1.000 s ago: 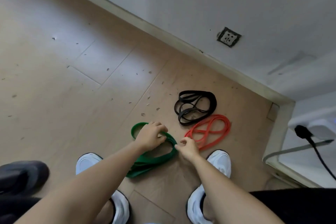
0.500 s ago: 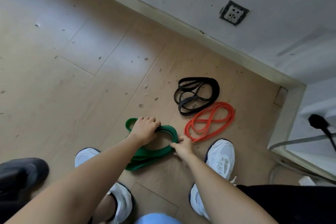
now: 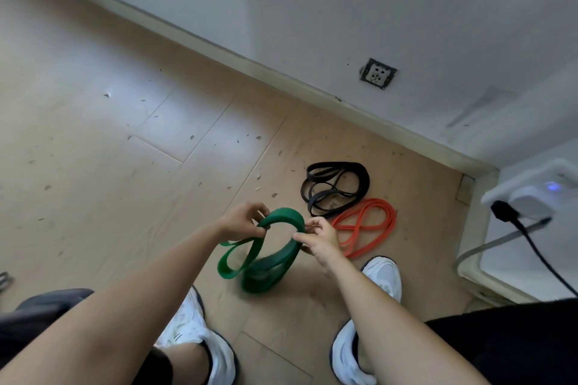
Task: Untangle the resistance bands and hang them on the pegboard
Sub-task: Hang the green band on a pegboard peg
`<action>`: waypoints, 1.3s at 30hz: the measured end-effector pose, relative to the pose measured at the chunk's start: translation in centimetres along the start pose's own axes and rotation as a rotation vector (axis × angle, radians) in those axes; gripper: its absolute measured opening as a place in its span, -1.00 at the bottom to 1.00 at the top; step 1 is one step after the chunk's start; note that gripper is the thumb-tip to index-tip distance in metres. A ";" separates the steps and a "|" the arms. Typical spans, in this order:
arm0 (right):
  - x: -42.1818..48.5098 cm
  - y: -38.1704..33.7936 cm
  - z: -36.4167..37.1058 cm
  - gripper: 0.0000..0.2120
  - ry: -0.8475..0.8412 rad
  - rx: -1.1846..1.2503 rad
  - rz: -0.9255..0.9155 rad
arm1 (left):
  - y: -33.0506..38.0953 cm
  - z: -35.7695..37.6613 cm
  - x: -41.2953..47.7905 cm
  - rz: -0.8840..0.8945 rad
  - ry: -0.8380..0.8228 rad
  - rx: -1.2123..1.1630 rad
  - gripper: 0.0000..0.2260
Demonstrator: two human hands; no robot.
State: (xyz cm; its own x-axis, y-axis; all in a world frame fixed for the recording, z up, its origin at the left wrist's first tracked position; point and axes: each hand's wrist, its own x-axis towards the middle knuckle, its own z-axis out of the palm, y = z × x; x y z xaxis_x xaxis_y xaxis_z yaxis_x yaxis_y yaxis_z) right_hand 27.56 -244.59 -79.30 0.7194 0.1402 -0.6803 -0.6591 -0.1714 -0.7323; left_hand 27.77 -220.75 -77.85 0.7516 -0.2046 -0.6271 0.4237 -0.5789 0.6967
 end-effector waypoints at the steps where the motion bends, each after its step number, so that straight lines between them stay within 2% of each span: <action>1: -0.4 -0.8 -0.1 -0.66 -0.006 0.012 -0.020 | 0.8 -0.5 -0.6 0.002 -0.004 -0.029 -0.72; 8: -2.8 -8.0 -1.8 -0.72 0.000 0.054 -0.214 | 7.8 -4.9 -5.2 0.151 0.017 -0.061 -0.76; 12: -5.0 -13.9 -3.1 -0.74 -0.035 0.042 -0.363 | 12.5 -6.3 -7.8 0.246 0.122 -0.147 -0.85; 19: -8.9 -23.7 -5.0 -0.79 -0.065 -0.067 -0.623 | 20.8 -8.6 -11.1 0.473 0.318 -0.279 -0.75; 23: -11.1 -28.5 -6.3 -0.72 -0.104 -0.142 -0.726 | 26.5 -10.6 -12.9 0.627 0.419 -0.344 -0.76; 29: -13.7 -34.8 -6.8 -0.71 -0.224 -0.109 -0.824 | 35.8 -14.1 -15.0 0.785 0.447 -0.359 -0.85; 32: -14.6 -37.8 -6.9 -0.67 -0.217 -0.124 -0.881 | 39.8 -16.1 -15.9 0.848 0.454 -0.399 -0.91; 39: -17.2 -45.5 -8.7 -0.78 -0.186 -0.145 -1.000 | 47.2 -21.6 -18.0 0.963 0.490 -0.492 -0.92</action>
State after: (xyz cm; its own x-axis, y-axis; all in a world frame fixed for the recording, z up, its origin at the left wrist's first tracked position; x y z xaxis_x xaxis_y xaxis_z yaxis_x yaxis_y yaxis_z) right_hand 47.11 -247.68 -33.98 0.8712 0.4305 0.2361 0.2649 -0.0073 -0.9643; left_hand 45.16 -227.28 -26.18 0.9351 -0.0043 0.3543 -0.3540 0.0359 0.9346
